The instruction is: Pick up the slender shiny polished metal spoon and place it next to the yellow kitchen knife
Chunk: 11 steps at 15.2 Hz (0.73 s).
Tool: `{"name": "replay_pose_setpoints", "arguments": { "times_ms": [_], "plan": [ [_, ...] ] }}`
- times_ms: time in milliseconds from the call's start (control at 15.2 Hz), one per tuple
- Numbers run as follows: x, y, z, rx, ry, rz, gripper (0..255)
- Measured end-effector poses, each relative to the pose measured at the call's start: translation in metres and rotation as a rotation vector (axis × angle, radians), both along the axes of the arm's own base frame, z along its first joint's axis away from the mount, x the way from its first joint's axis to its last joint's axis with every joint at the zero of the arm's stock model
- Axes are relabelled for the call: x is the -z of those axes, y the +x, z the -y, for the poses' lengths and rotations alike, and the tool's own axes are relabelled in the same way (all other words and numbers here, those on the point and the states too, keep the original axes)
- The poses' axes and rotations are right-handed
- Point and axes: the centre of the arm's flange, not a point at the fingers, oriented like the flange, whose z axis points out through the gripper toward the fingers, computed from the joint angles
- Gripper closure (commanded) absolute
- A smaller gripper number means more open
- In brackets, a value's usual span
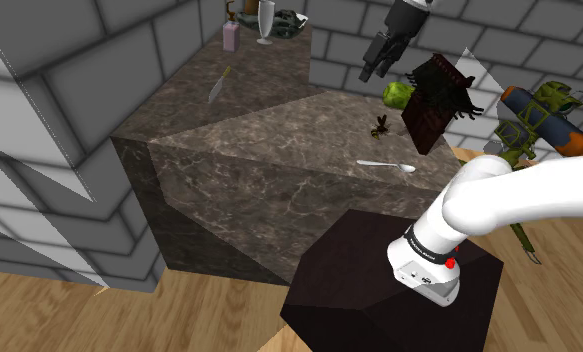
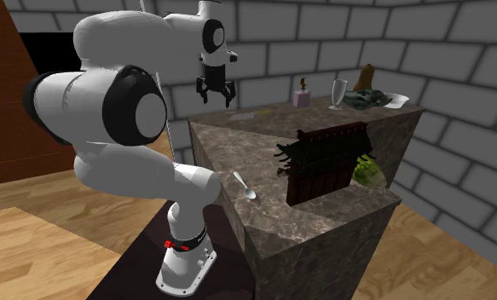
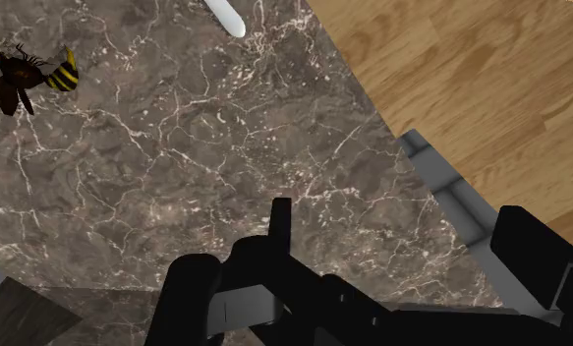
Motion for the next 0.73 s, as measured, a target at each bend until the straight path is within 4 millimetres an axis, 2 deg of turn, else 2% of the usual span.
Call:
{"name": "replay_pose_setpoints", "arguments": {
  "times_ms": [66,264,726],
  "plan": [
    [0.0,0.0,0.0,0.0,0.0,0.0,0],
    [0.02,-0.014,0.013,-0.04,0.004,0.007,0],
    [0.095,-0.052,0.057,-0.179,0.019,0.028,0]
  ]
}}
